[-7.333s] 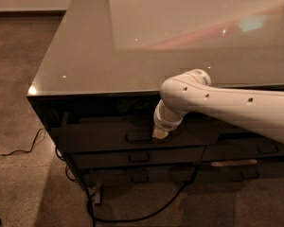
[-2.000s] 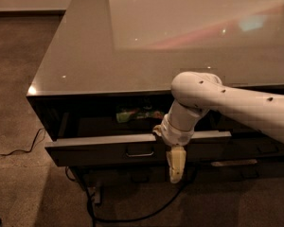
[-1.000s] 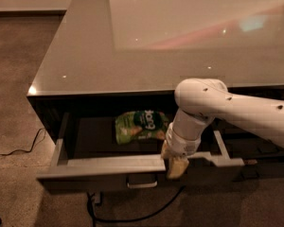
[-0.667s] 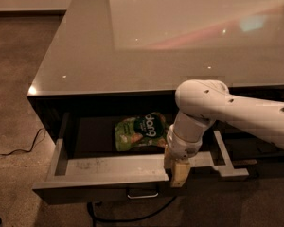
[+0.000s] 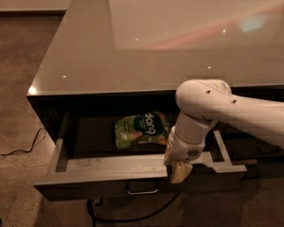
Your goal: Open top drawer
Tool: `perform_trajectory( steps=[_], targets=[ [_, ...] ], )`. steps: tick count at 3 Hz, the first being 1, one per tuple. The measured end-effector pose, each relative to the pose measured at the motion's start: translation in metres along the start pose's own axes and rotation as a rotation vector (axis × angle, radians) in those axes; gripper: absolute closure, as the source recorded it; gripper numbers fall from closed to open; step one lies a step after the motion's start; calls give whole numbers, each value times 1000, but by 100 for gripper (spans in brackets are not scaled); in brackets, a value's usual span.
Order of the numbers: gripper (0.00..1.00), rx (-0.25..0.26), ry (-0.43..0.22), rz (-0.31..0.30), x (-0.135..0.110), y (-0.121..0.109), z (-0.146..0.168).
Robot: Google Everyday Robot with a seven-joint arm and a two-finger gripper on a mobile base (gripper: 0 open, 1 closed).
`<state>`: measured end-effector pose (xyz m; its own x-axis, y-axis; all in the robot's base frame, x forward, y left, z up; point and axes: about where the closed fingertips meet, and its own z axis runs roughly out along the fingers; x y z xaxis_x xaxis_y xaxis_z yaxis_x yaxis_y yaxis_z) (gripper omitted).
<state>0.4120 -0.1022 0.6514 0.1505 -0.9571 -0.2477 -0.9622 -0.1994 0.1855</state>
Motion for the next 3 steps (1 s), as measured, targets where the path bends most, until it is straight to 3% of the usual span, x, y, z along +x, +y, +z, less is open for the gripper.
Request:
perform_trajectory(
  steps=[1, 3],
  targets=[
    [100, -10, 18, 23, 1, 6, -3],
    [59, -10, 18, 23, 1, 6, -3]
  ],
)
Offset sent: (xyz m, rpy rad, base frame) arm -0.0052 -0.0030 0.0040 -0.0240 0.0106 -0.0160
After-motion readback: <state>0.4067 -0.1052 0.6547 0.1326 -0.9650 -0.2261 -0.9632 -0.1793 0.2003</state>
